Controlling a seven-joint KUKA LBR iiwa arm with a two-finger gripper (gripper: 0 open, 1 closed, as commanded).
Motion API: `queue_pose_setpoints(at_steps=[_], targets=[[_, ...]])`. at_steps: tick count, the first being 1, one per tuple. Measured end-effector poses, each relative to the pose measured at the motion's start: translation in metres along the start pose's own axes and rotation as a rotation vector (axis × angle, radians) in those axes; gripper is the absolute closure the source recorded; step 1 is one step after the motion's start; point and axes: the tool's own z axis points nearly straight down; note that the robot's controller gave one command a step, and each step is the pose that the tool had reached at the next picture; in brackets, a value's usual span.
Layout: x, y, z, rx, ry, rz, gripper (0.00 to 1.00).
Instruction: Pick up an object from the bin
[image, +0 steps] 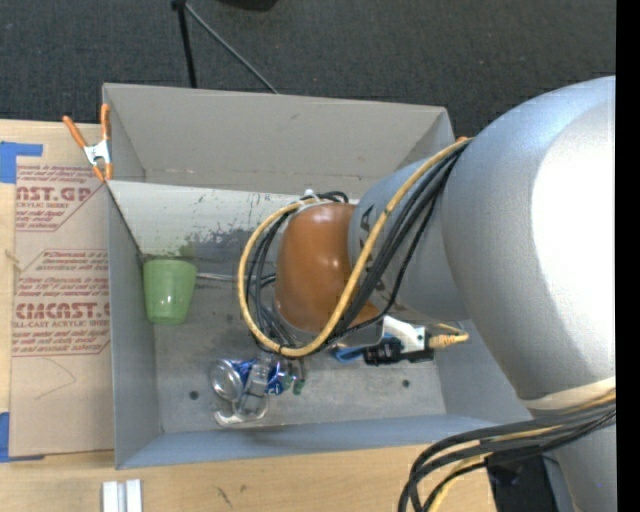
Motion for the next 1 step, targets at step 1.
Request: queue_pose_setpoints(at_steps=[1], targets=[[0.0085,-0.0038,0.0008,0.001,0.003,0.159,0.0]])
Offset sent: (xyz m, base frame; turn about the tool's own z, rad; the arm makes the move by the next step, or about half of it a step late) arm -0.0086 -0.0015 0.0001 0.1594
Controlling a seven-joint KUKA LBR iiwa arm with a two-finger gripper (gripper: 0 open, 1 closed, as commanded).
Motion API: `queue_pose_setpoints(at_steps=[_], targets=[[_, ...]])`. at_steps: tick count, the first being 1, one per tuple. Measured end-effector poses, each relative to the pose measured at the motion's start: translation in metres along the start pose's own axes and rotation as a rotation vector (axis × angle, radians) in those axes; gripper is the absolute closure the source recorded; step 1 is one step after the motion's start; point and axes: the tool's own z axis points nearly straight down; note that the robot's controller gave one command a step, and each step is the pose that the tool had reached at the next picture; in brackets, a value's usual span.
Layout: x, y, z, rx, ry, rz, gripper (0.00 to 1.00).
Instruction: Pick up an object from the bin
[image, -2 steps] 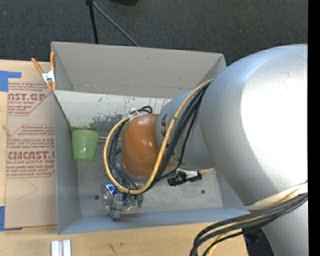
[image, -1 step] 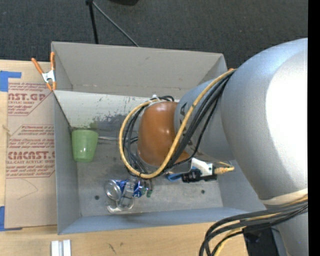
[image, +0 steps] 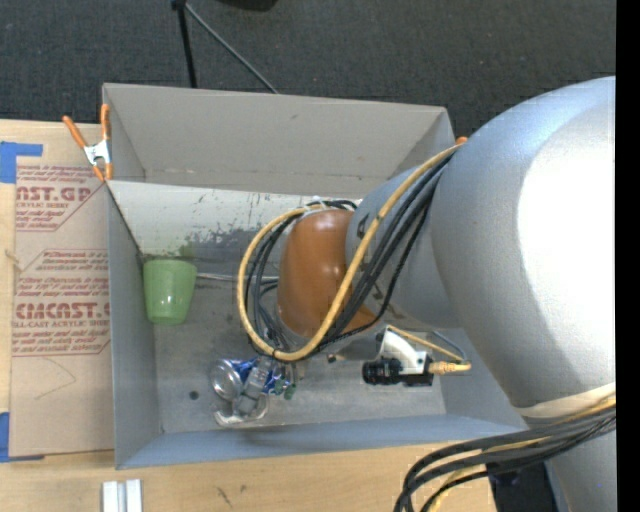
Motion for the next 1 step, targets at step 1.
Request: queue_pose_setpoints(at_steps=[1], targets=[[0.0044,0.0001,0.0305,0.001,0.003,0.033,0.0]])
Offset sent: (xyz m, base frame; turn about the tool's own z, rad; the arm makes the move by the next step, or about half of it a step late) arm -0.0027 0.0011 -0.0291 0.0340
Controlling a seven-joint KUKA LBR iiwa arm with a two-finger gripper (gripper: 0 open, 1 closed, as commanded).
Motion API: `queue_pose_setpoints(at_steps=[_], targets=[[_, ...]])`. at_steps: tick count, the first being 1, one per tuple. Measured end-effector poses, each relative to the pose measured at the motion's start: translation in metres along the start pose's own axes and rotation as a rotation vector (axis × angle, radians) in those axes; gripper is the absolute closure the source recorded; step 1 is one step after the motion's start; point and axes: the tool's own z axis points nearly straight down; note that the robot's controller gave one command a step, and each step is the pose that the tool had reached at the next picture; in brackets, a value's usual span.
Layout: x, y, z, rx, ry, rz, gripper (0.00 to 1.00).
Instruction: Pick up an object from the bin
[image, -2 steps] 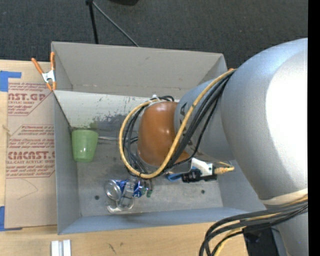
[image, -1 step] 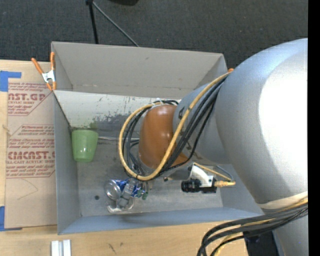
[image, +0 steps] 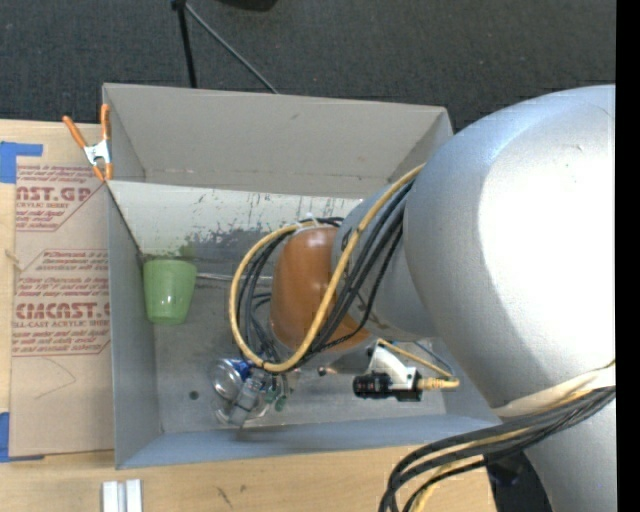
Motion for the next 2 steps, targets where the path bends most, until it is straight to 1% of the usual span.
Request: queue_pose_setpoints(at_steps=[1,2], targets=[[0.0003,0.0008,-0.0005,-0.001,0.001,-0.001,0.0],[0.0012,0.0031,-0.0029,-0.004,0.004,-0.003,1.0]])
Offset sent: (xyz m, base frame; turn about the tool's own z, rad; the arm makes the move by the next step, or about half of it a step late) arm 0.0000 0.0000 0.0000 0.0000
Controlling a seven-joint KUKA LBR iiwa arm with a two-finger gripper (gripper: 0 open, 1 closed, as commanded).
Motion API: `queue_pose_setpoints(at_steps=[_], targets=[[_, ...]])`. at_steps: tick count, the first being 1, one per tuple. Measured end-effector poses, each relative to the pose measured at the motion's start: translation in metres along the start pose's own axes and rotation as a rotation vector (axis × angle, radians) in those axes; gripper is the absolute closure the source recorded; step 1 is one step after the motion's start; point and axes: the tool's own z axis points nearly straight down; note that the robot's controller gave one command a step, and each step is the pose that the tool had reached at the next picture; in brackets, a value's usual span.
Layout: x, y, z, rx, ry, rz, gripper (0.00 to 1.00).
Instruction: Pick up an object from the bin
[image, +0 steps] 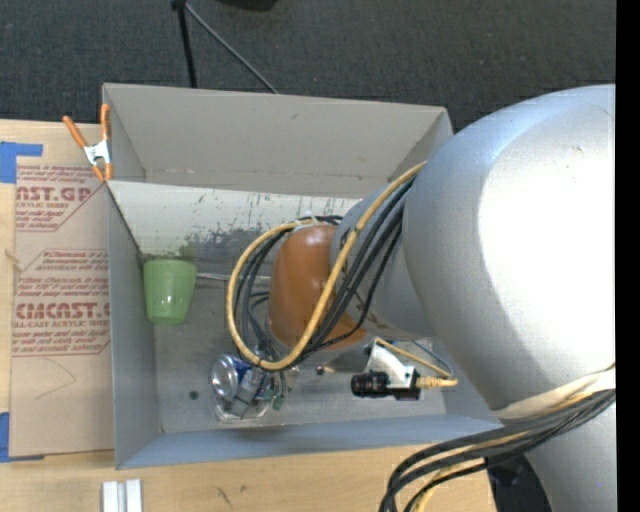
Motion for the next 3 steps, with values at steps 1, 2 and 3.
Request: queue_pose_setpoints(at_steps=[1,2,3], targets=[[0.0,0.001,-0.047,-0.001,-0.011,-0.002,1.0],[0.001,0.002,-0.083,0.0,-0.01,-0.003,1.0],[0.001,0.004,-0.129,-0.001,-0.011,-0.005,1.0]])
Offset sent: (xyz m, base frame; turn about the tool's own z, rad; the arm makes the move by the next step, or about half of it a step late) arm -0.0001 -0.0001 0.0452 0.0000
